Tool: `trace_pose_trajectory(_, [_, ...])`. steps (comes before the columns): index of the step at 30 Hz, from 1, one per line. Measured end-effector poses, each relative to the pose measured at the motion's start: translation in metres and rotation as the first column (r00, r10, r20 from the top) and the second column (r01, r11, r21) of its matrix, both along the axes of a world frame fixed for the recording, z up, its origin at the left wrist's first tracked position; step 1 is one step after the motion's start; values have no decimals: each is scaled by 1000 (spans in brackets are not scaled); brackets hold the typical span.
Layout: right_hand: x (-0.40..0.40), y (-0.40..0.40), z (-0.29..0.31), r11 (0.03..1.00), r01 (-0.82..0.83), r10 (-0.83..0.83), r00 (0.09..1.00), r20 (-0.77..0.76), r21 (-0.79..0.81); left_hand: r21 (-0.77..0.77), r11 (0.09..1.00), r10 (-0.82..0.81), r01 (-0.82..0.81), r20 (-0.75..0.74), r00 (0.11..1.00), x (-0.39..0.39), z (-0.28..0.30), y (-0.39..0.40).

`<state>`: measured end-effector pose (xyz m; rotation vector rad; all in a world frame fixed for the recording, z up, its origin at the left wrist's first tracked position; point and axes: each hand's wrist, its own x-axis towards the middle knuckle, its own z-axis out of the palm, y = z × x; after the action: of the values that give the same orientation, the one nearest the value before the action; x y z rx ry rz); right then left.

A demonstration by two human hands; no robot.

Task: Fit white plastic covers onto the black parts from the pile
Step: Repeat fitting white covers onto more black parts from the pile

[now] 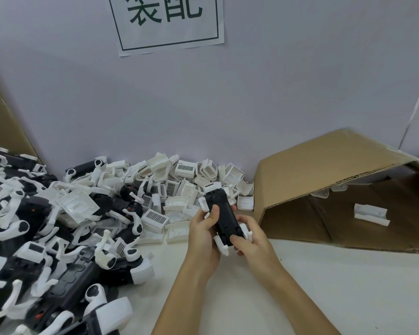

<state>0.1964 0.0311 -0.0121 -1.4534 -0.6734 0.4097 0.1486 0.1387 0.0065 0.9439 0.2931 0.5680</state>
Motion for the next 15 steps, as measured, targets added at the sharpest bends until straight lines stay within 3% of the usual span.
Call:
trace_pose_trajectory(7, [0, -1, 0, 999, -38, 38, 999, 13, -19, -63, 998, 29, -29, 8, 1000, 2, -3, 5])
trace_pose_trajectory(15, [-1, -1, -1, 999, 0, 2, 999, 55, -35, 20, 1000, -23, 23, 35, 999, 2, -5, 5])
